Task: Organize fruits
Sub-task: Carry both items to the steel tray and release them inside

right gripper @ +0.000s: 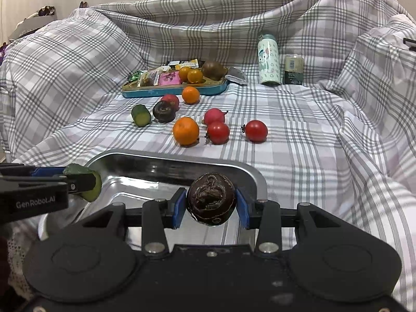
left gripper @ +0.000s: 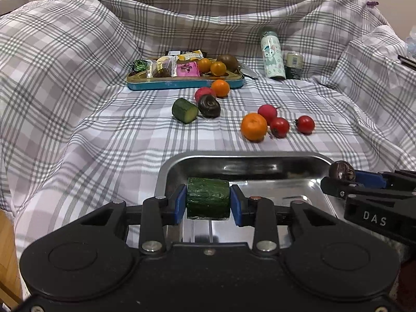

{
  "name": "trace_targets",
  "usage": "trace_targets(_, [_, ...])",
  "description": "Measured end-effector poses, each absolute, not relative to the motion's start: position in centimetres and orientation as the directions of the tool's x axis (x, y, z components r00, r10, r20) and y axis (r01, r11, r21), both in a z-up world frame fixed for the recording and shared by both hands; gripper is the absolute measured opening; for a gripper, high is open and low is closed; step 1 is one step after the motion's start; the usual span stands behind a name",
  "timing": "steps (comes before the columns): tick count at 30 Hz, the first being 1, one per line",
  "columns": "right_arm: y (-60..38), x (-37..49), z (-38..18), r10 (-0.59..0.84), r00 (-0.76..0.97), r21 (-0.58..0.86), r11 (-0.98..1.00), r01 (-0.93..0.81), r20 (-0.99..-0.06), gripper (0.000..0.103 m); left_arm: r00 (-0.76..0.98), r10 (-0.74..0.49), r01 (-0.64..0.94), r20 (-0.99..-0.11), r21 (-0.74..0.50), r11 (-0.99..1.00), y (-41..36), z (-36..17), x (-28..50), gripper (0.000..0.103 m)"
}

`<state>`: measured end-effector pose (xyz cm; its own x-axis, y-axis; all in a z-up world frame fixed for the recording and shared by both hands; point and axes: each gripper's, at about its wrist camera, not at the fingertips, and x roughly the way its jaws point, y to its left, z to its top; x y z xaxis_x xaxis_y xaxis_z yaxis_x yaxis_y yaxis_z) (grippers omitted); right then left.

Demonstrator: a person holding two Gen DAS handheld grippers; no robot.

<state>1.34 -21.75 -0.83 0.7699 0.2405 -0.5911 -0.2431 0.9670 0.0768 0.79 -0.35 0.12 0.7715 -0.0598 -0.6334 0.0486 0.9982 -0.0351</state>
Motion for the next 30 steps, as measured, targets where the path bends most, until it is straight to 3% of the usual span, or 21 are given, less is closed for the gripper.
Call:
trace_targets(7, [-22.4, -0.4, -1.1, 0.257, 0.753, 0.125, 0.965, -0.229, -0.606, 0.042, 0.74, -0.087, 0.045, -0.667, -0.081, 0.996, -0.1, -0.4, -0.1, 0.044])
trace_targets(30, [-21.2, -0.9, -2.2, 0.253, 0.735, 0.073, 0.961, -0.268, -0.629, 0.043, 0.723, -0.086, 0.01, -0.686, -0.114, 0.993, 0.1, -1.5, -0.5, 0.043])
